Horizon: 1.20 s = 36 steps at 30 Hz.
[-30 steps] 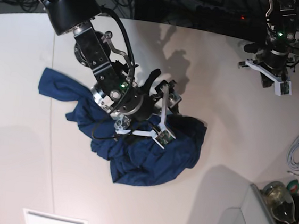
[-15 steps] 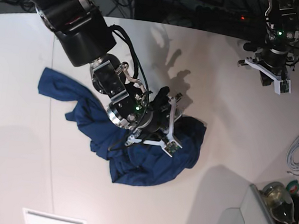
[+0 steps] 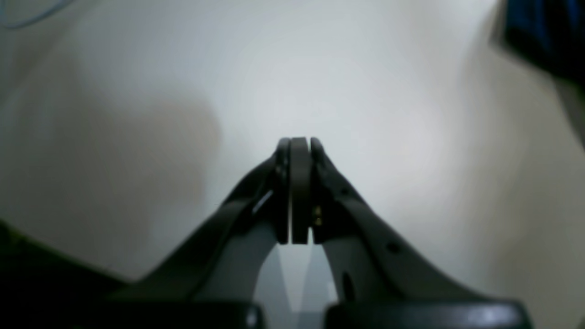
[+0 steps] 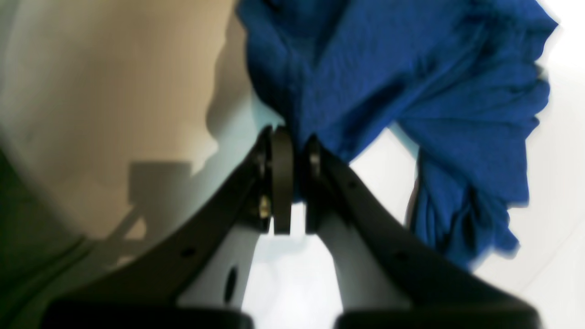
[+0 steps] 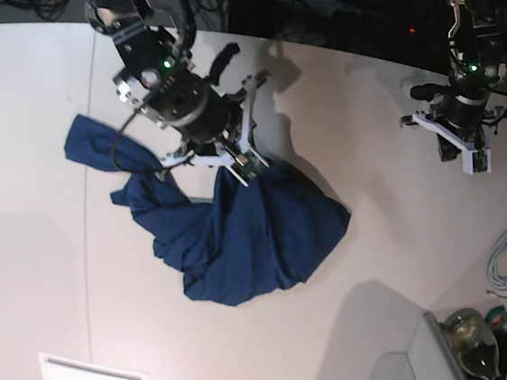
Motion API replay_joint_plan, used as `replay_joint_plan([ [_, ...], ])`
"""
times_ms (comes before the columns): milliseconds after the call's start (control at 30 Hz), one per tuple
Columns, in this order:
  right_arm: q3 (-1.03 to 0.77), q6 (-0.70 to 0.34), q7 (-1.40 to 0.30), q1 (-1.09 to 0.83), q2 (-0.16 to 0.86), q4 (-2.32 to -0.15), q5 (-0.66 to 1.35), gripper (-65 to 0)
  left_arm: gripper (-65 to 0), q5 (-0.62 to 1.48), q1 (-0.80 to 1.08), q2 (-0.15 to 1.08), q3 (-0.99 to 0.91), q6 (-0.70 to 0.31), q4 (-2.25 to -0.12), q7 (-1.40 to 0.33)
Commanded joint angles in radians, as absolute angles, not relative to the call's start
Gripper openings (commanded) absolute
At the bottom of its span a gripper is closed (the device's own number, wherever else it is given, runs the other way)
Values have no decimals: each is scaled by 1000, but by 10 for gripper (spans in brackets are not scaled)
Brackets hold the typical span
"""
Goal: Layout the t-shirt on the table in an organized manner, then fold the t-shirt properly
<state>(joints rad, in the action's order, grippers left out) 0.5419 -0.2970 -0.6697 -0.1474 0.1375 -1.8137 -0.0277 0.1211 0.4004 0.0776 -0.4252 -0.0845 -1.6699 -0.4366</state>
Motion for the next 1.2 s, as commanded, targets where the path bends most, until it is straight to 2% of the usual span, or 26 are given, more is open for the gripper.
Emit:
replay_joint_plan([
  [0,542,-298,-650,-163,156,-1886,-19,-648,-650,119,383,88,-429,-81,-1687,-415],
  [67,509,-298,-664,-223,209,-1979,-19,-648,-650,119,357,88,-429,-81,-1672,-415],
  [167,390,-298,-651,-314,223,-2025,-18,-648,-650,119,315,88,-410,-81,-1627,-415],
  [400,147,-298,-648,-383,214,-1817,-19,-638,-650,119,278,120,-303,-81,-1555,-415],
  [467,133,-305,-650,-377,208,-1742,-18,-579,-650,119,269,120,-282,-81,-1557,-415],
  [633,73,-392,-713,-404,171,-1761,-19,-210,-650,127,255,111,-182,-81,-1587,-415],
  [667,39,-397,-711,-412,160,-1791,-19,-170,-650,127,242,105,-140,-81,-1596,-415],
  [833,-117,-401,-711,-380,94,-1893,-19,-164,-650,128,171,45,22,-81,-1564,-414],
  [967,-185,-403,-714,-197,85,-1782,-21,-161,-650,125,113,-56,120,-81,-1480,-410],
  [1100,-220,-403,-711,33,105,-1465,-25,-161,-372,119,77,-77,214,-74,-1349,-410],
  [1167,-211,-403,-710,120,133,-1294,-25,-161,-326,119,77,-71,220,-74,-1303,-412],
])
